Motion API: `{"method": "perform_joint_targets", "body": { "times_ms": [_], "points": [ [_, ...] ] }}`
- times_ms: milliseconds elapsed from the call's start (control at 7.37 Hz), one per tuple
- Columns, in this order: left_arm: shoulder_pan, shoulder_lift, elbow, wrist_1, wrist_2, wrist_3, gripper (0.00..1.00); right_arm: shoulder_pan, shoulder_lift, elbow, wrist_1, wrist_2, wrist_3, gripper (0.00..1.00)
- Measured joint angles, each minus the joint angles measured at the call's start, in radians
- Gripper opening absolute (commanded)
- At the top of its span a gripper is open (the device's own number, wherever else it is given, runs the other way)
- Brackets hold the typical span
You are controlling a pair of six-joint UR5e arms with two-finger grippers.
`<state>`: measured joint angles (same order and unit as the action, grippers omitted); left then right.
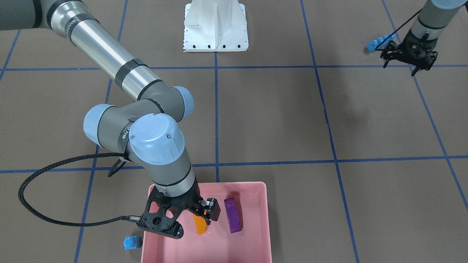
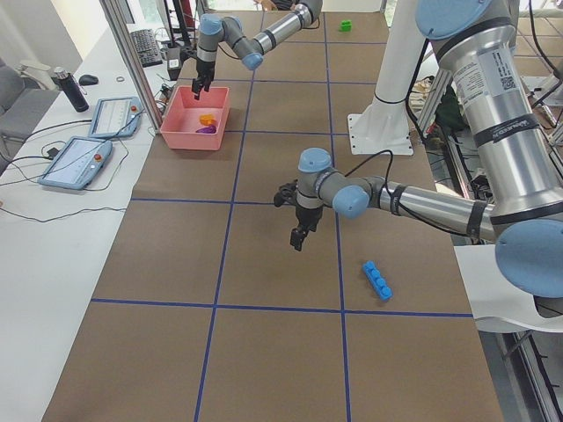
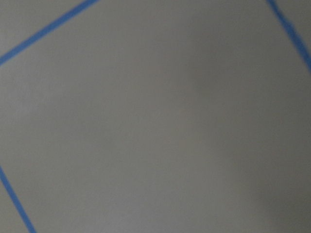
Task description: Put all blocks into box
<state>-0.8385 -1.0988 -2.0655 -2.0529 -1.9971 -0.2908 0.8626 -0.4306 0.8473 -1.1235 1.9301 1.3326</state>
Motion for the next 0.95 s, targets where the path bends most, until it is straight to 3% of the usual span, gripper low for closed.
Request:
{"method": "perform_joint_targets", "body": {
  "times_ms": [271,679,950],
  "points": [
    [0.073,0.122,0.078,-0.229,-0.032,0.105,1.0,0.035,-0.02,0.06,-0.009,0.079,-0.006,1.0],
    [0.332,0.192,0.095,-0.281,-0.055,0.145,0.98,0.093,-0.171,0.234,-0.012,0.187,-0.019,1.0],
    [0.497,0.203,0.096,-0.286,0.019,0.075,0.92,0.109,-0.269,0.32,-0.011,0.224,-0.041,1.0]
  ]
}}
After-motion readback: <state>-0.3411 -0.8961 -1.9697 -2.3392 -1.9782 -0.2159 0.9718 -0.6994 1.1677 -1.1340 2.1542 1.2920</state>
